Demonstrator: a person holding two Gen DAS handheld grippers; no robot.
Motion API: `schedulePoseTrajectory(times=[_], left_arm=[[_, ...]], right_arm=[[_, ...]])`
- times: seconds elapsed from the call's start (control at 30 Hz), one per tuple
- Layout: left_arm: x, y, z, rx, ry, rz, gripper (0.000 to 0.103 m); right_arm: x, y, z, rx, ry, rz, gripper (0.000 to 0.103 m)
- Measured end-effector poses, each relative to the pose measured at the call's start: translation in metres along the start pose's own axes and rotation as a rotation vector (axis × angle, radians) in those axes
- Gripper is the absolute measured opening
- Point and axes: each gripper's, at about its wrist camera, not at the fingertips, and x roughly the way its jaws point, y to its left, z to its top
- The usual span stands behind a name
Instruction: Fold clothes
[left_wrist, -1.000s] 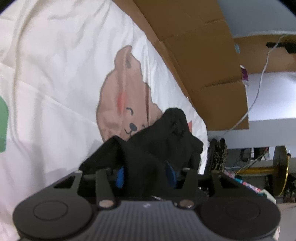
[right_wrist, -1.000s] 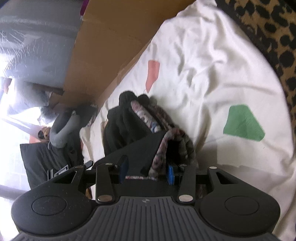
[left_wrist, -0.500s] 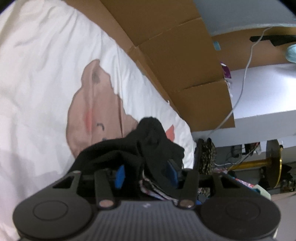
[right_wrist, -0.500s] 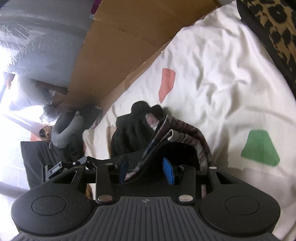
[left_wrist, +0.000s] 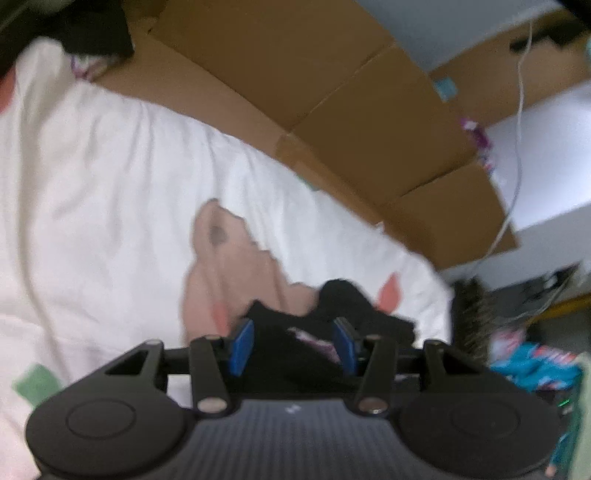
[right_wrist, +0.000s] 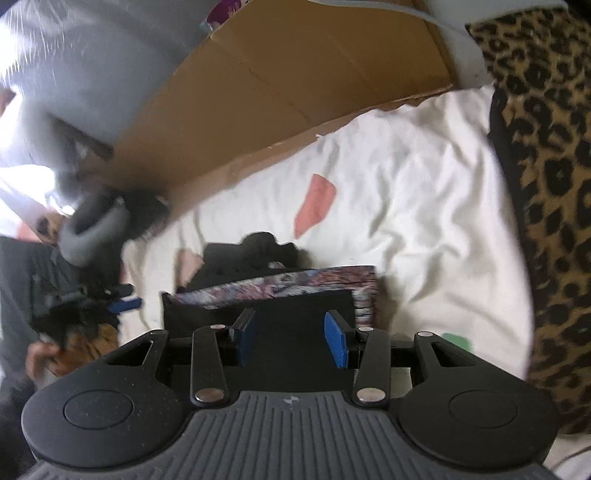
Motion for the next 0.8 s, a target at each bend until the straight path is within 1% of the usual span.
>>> schedulePoseTrajectory(times=[0.07, 0.1, 0.2, 0.3, 0.4, 0.5, 0.6, 0.7, 0.77, 0.8], left_arm=[[0.0, -0.003, -0.001, 0.042, 0.006, 0.052, 0.05], [0.001, -0.003, -0.002, 0.052, 0.007, 0.064, 0.049], [0.005, -0.001, -0.009, 0.068, -0.01, 0.07, 0.049], [0.014, 0.005, -0.019, 0.074, -0.01, 0.069, 0.049], [0.024, 0.015, -0.022, 0.049, 0.002, 0.08, 0.049], [0.026, 0.022, -0.021, 0.031, -0.02, 0.05, 0.049], [0.031, 0.022, -0.021, 0.018, -0.026, 0.017, 0.049], [0.034, 0.018, -0.025, 0.041, -0.022, -0.008, 0.048], [0.037, 0.014, -0.029, 0.061, -0.01, -0.02, 0.048], [0.039, 0.011, -0.031, 0.076, -0.006, -0.019, 0.044]], right_arm=[[-0.002, 0.001, -0.002, -0.04, -0.014, -0.038, 0.044], [-0.003, -0.001, -0.005, -0.03, -0.034, -0.04, 0.044], [-0.003, -0.011, -0.016, 0.006, -0.087, -0.038, 0.044], [0.001, -0.021, -0.028, 0.019, -0.11, -0.046, 0.044], [0.004, -0.027, -0.034, 0.014, -0.129, -0.047, 0.044], [0.012, -0.024, -0.035, 0.002, -0.105, -0.03, 0.044], [0.023, -0.02, -0.034, -0.011, -0.103, -0.064, 0.044], [0.032, -0.027, -0.033, 0.035, -0.115, -0.092, 0.044], [0.034, -0.03, -0.033, 0.04, -0.119, -0.078, 0.043], [0.036, -0.028, -0.034, 0.026, -0.117, -0.075, 0.042]])
